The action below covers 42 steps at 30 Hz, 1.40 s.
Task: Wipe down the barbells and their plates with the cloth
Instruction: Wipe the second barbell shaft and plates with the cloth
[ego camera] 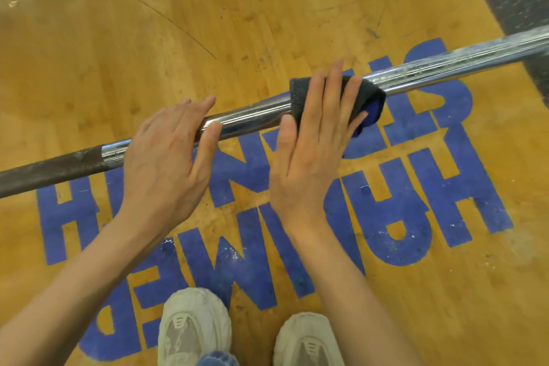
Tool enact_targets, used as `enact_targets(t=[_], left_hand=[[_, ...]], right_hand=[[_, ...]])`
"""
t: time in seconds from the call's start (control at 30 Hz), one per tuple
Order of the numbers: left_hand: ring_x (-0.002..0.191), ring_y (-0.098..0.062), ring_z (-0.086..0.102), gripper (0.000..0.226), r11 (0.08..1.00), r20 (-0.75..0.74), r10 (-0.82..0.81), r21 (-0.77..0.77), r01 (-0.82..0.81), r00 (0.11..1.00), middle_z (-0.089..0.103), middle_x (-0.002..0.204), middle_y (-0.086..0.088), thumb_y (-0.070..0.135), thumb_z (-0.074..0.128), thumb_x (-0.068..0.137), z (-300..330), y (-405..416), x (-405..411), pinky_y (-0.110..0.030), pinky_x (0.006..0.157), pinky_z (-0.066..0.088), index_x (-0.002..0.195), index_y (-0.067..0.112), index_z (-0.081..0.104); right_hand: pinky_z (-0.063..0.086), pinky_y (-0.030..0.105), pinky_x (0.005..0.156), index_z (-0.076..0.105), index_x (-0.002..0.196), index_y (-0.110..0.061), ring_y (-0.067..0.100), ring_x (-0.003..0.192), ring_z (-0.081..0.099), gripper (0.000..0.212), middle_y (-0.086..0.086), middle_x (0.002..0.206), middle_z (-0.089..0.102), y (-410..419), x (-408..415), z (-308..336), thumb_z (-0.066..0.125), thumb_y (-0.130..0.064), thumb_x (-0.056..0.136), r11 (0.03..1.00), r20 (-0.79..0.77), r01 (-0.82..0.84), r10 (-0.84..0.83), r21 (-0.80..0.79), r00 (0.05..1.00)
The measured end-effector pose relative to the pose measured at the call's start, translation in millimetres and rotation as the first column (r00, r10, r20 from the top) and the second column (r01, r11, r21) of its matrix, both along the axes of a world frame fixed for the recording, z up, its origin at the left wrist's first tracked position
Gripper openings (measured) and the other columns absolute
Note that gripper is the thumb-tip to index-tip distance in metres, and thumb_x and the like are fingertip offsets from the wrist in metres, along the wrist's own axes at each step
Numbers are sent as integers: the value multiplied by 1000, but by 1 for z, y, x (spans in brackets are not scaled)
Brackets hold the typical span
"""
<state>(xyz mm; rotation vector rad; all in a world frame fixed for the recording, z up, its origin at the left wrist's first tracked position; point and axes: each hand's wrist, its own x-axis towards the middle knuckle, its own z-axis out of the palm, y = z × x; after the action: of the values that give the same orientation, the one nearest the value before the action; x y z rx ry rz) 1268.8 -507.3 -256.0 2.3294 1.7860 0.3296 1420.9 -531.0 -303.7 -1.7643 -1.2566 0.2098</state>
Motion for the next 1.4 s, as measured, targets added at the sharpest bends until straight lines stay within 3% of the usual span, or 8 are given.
enact_targets(t=[0.23, 0.37, 0.53, 0.7, 0.83, 1.07, 1.17, 1.4], left_hand=[[141, -28, 44, 54, 1000, 0, 3, 9, -3, 1000, 64, 132, -11, 42, 28, 106, -2, -9, 0, -42, 113, 29, 145, 11, 50], [144, -29, 39, 55, 1000, 19, -2, 15, 1, 1000, 64, 128, -12, 42, 27, 106, -3, -20, 1, -42, 115, 26, 146, 10, 48], [147, -31, 34, 55, 998, 29, -20, 52, 18, 999, 58, 140, -14, 39, 30, 106, -3, -35, 2, -44, 117, 24, 148, 7, 44], [152, -29, 24, 59, 998, -1, -34, 59, 34, 999, 41, 157, -9, 40, 29, 106, -4, -49, 3, -35, 123, 11, 153, 6, 37], [154, -28, 15, 62, 998, -30, -36, 48, 38, 999, 29, 163, -9, 40, 30, 105, -3, -63, 3, -37, 125, 6, 157, 5, 28], [156, -24, 1, 68, 997, -37, -70, 20, 71, 997, 13, 168, -10, 41, 29, 104, 0, -94, 7, -37, 126, -3, 159, 2, 18], [156, -24, 2, 66, 994, 4, -110, 24, 110, 994, 11, 168, -8, 40, 29, 105, 4, -89, 11, -37, 127, -2, 159, 4, 18], [154, -30, 16, 67, 987, -72, -157, 33, 160, 985, 27, 163, -14, 45, 14, 108, 5, -50, 34, -37, 124, 8, 155, 0, 31]], right_hand=[[2, 44, 125, 53, 144, -8, 25, 145, 37, 47, 6, 150, 51, -8, 25, 4, 30, -27, 108, 974, 383, -220, 222, -50, 897], [5, 48, 125, 59, 136, -4, 31, 142, 41, 44, 9, 141, 58, -6, 12, 20, 35, -26, 107, 996, 269, -51, 69, -72, 961], [5, 46, 125, 59, 138, -7, 27, 141, 43, 45, 7, 142, 58, -24, 26, 17, 33, -28, 107, 963, 426, -241, 270, -120, 864], [6, 48, 126, 65, 124, -7, 29, 138, 46, 42, 5, 128, 64, -27, 14, 32, 32, -24, 105, 986, 283, 7, 41, -167, 958], [4, 44, 126, 68, 120, -9, 28, 128, 55, 43, 3, 116, 68, -39, 9, 33, 30, -24, 106, 957, 346, -222, 276, -189, 897], [8, 47, 126, 65, 127, -8, 29, 135, 50, 40, 3, 126, 65, -59, 7, 36, 34, -19, 104, 972, 324, -98, 165, -211, 932], [7, 44, 127, 65, 130, -8, 27, 133, 53, 43, 3, 128, 66, -66, 28, 38, 32, -22, 106, 939, 402, -249, 328, -237, 855], [1, 43, 127, 65, 128, -7, 27, 139, 46, 42, 5, 133, 64, -81, 59, 40, 31, -24, 109, 961, 426, -113, 215, -253, 879]])
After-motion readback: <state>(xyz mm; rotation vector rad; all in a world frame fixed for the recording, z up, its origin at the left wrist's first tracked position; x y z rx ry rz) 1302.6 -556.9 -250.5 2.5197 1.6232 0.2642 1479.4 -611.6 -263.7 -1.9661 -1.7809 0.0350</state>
